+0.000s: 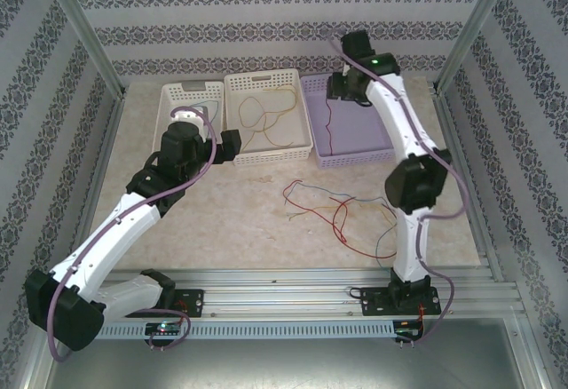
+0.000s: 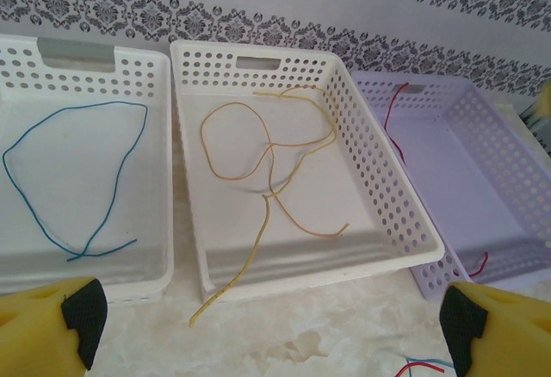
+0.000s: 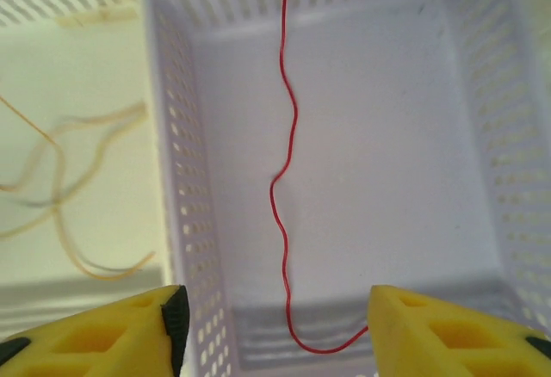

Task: Untangle the cables

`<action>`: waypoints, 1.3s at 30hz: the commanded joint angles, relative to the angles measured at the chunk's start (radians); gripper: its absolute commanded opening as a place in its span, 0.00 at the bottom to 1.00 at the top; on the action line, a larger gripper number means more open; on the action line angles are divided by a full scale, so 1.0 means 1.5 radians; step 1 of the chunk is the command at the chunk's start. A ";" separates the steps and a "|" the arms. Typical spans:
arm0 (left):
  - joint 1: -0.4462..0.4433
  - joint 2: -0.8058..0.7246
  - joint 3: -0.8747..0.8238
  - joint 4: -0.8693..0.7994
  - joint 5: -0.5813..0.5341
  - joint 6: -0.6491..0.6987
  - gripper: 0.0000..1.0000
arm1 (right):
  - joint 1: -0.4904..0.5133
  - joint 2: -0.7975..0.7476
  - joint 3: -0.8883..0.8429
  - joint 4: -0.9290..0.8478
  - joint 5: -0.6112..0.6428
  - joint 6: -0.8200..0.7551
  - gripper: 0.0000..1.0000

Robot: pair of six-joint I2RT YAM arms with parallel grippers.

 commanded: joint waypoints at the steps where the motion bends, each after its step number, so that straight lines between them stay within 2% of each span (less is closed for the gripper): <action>1: -0.007 0.011 0.004 0.011 0.006 0.014 1.00 | 0.015 -0.112 -0.092 0.046 0.024 0.019 0.61; 5: -0.019 0.029 0.005 0.010 0.016 0.014 1.00 | 0.039 -0.309 -0.327 0.155 0.042 0.024 0.66; 10: -0.043 0.059 0.013 0.000 0.031 0.016 1.00 | 0.056 -0.532 -0.615 0.191 0.064 0.047 0.68; 15: -0.053 0.072 0.018 -0.002 0.043 0.018 1.00 | 0.069 -0.696 -0.831 0.177 0.089 0.083 0.69; 18: -0.054 0.078 0.021 -0.003 0.058 0.013 1.00 | 0.071 -0.751 -0.916 0.178 0.103 0.101 0.71; 25: -0.064 0.088 0.024 -0.008 0.064 0.018 1.00 | 0.082 -0.768 -1.038 0.213 0.082 0.118 0.71; 33: -0.073 0.092 0.027 -0.012 0.064 0.027 1.00 | 0.103 -0.674 -1.075 0.258 0.080 0.137 0.66; 36: -0.074 0.091 0.030 -0.012 0.065 0.028 1.00 | 0.102 -0.648 -1.082 0.276 0.073 0.139 0.55; 39: -0.074 0.090 0.029 -0.014 0.065 0.030 1.00 | 0.102 -0.632 -1.079 0.282 0.059 0.135 0.36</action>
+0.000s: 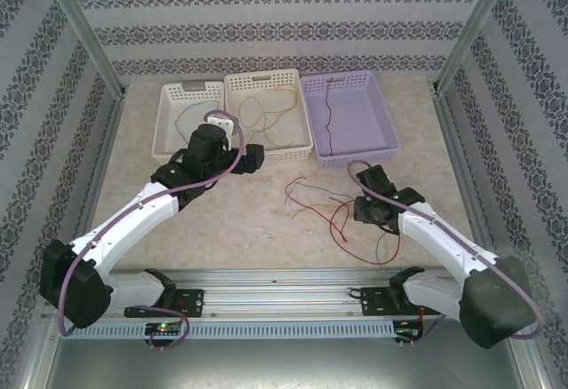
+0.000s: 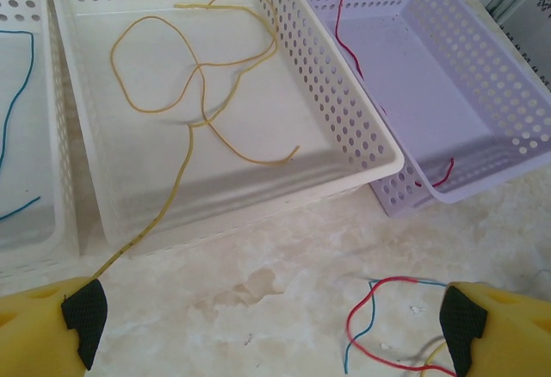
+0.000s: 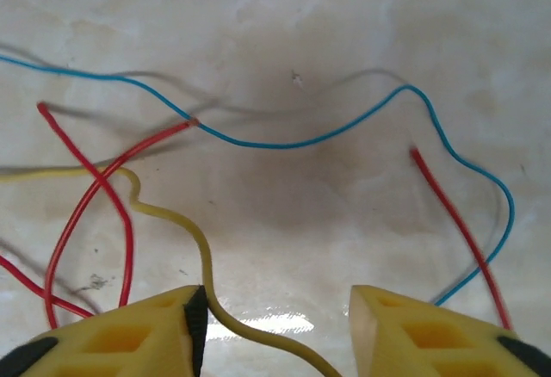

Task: Untangle the cables

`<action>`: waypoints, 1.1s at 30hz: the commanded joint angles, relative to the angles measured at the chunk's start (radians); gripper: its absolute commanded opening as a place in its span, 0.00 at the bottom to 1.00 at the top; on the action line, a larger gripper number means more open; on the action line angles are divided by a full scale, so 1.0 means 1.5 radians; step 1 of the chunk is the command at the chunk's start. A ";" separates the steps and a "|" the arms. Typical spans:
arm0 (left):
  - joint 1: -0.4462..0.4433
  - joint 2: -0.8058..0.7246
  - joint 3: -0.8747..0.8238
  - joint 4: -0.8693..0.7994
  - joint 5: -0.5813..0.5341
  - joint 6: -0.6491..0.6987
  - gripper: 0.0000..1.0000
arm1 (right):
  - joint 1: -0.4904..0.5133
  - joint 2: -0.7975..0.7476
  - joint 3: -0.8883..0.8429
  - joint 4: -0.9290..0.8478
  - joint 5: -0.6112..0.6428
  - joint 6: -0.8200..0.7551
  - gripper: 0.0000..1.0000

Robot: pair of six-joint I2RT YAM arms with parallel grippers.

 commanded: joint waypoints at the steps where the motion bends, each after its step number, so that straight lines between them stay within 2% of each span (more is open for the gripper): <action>1: -0.007 -0.002 0.023 -0.010 0.005 0.018 1.00 | 0.006 0.007 -0.001 0.024 -0.014 0.005 0.29; 4: -0.008 -0.003 0.024 -0.010 0.006 0.018 1.00 | 0.007 0.003 0.012 0.034 -0.034 -0.001 0.17; 6: -0.007 -0.004 0.023 -0.010 0.005 0.019 1.00 | 0.007 0.007 0.029 0.032 -0.041 -0.009 0.13; 11: -0.008 -0.005 0.023 -0.012 -0.002 0.025 1.00 | 0.010 0.033 0.060 0.022 -0.078 -0.019 0.09; 13: -0.007 -0.005 0.023 -0.012 -0.004 0.026 1.00 | 0.011 0.033 0.062 0.010 -0.079 -0.022 0.12; 14: -0.008 -0.005 0.023 -0.012 -0.003 0.025 1.00 | 0.011 0.030 0.061 0.003 -0.073 -0.023 0.19; 15: -0.009 -0.005 0.023 -0.012 -0.001 0.025 1.00 | 0.011 0.025 0.059 -0.006 -0.067 -0.026 0.35; 16: -0.008 -0.006 0.024 -0.012 -0.001 0.025 1.00 | 0.011 0.020 0.057 -0.016 -0.066 -0.029 0.45; 19: -0.008 -0.007 0.023 -0.012 0.000 0.025 1.00 | 0.013 -0.012 0.042 -0.027 -0.074 -0.026 0.56; 23: -0.007 -0.006 0.023 -0.010 0.000 0.026 1.00 | 0.028 -0.063 0.016 -0.010 -0.080 -0.010 0.60; 26: -0.008 -0.005 0.023 -0.010 0.000 0.027 1.00 | 0.036 -0.043 0.010 -0.010 -0.071 -0.008 0.60; 30: -0.007 -0.005 0.023 -0.011 -0.002 0.029 1.00 | 0.062 0.023 0.015 -0.005 -0.068 0.001 0.56; 33: -0.008 -0.005 0.022 -0.010 -0.003 0.029 1.00 | 0.070 0.058 0.005 0.017 -0.089 0.007 0.49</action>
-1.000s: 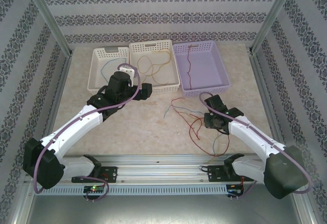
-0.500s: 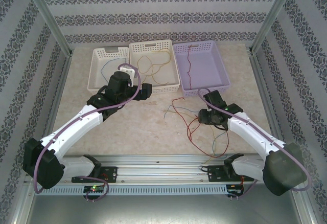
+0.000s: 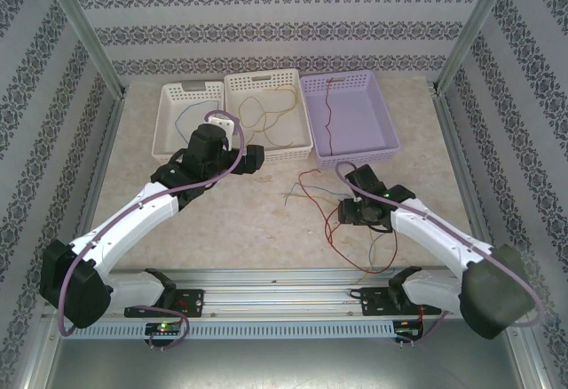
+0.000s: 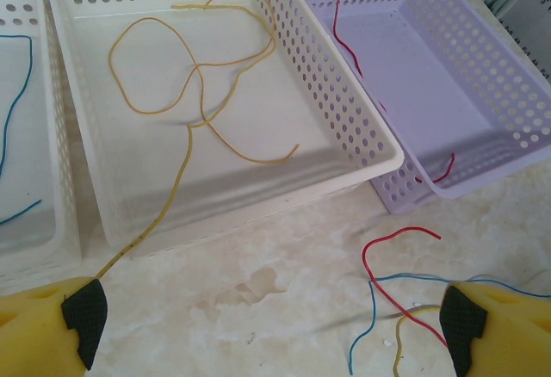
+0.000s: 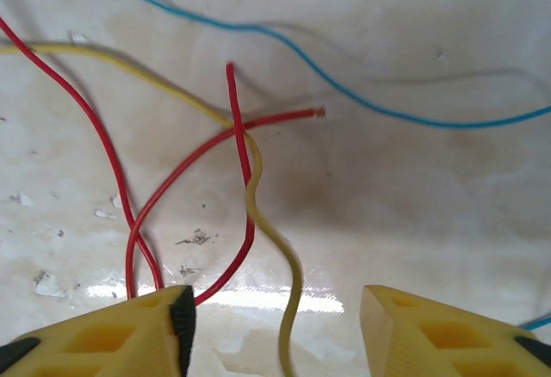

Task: Untangle the cables

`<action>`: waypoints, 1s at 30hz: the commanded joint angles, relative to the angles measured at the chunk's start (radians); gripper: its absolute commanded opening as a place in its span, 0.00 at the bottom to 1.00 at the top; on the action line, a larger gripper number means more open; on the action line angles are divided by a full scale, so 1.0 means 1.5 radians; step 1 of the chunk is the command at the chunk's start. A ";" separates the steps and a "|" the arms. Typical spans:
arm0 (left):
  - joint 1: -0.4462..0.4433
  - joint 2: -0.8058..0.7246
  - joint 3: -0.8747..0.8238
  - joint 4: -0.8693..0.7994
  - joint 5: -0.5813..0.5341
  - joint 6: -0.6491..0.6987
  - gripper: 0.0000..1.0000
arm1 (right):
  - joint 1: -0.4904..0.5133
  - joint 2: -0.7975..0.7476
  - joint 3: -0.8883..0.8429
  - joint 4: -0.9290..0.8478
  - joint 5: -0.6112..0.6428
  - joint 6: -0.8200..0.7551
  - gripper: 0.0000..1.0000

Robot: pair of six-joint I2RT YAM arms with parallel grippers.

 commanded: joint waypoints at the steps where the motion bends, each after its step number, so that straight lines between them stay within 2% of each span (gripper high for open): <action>1: -0.008 -0.005 0.021 -0.008 -0.004 0.016 1.00 | 0.010 0.029 -0.018 0.015 -0.017 0.013 0.44; 8: -0.008 -0.003 0.022 -0.007 -0.001 0.016 1.00 | 0.013 0.044 -0.013 0.031 -0.032 0.016 0.18; 10: -0.007 -0.002 0.022 -0.007 -0.002 0.016 1.00 | 0.013 0.036 0.009 0.033 -0.036 0.011 0.07; 12: -0.008 0.000 0.022 -0.007 -0.001 0.016 1.00 | 0.014 0.027 0.040 0.035 -0.044 0.002 0.00; 18: -0.008 0.002 0.021 -0.008 -0.002 0.017 1.00 | 0.035 0.048 0.187 0.023 -0.079 -0.031 0.00; 23: -0.008 0.000 0.021 -0.007 -0.004 0.018 1.00 | 0.071 0.084 0.300 0.000 -0.072 -0.049 0.00; 30: -0.009 0.003 0.020 -0.007 0.007 0.014 1.00 | 0.079 0.074 0.392 -0.001 -0.058 -0.040 0.00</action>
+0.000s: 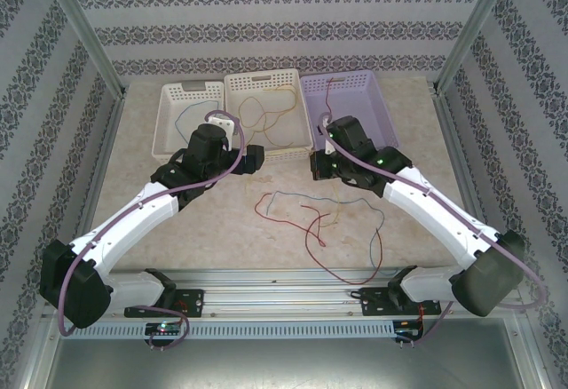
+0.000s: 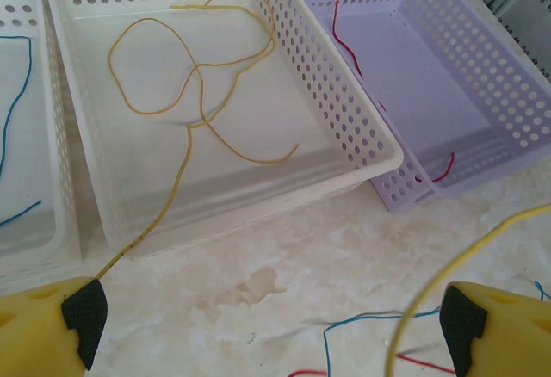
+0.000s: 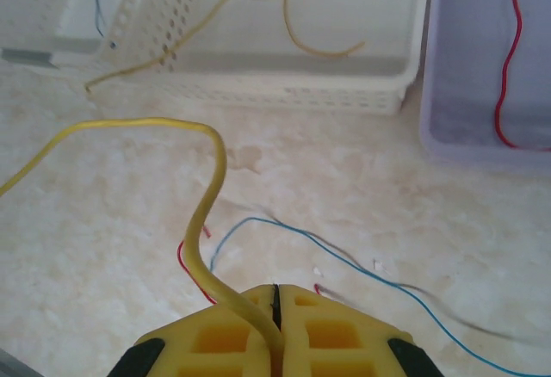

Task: Untangle the cables

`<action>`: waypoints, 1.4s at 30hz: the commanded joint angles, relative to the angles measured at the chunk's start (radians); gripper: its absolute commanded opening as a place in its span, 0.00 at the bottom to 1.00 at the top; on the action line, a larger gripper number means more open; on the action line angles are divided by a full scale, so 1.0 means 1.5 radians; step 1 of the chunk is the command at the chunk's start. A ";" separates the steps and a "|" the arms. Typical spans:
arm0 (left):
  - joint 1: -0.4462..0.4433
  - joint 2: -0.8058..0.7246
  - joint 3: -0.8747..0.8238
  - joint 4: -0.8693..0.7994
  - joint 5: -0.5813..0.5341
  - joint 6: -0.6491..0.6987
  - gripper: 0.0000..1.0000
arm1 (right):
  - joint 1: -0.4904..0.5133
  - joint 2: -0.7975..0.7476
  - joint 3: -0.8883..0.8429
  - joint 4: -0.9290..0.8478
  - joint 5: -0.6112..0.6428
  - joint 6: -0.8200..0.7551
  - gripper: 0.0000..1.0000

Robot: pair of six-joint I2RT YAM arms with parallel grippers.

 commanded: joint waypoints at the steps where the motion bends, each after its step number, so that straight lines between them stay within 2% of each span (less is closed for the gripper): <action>1: -0.010 0.004 0.020 -0.006 0.007 0.012 1.00 | 0.004 -0.014 0.049 -0.013 0.017 -0.005 0.00; 8: -0.009 -0.001 0.021 -0.009 -0.003 0.012 1.00 | 0.004 -0.005 0.138 -0.012 0.076 -0.033 0.00; 13: -0.009 -0.044 0.002 0.007 -0.061 0.018 1.00 | -0.008 0.052 0.215 0.000 0.102 -0.050 0.00; 23: -0.010 -0.164 -0.064 0.079 -0.188 0.045 1.00 | -0.053 0.292 0.447 -0.010 0.063 -0.031 0.00; 27: -0.009 -0.201 -0.081 0.101 -0.226 0.062 1.00 | -0.063 0.415 0.584 -0.043 0.058 -0.022 0.00; 36: -0.009 -0.209 -0.088 0.112 -0.234 0.077 1.00 | -0.061 0.645 0.799 -0.072 0.075 -0.010 0.00; 42: -0.009 -0.209 -0.085 0.111 -0.227 0.079 1.00 | -0.058 0.715 0.823 -0.064 0.100 -0.005 0.00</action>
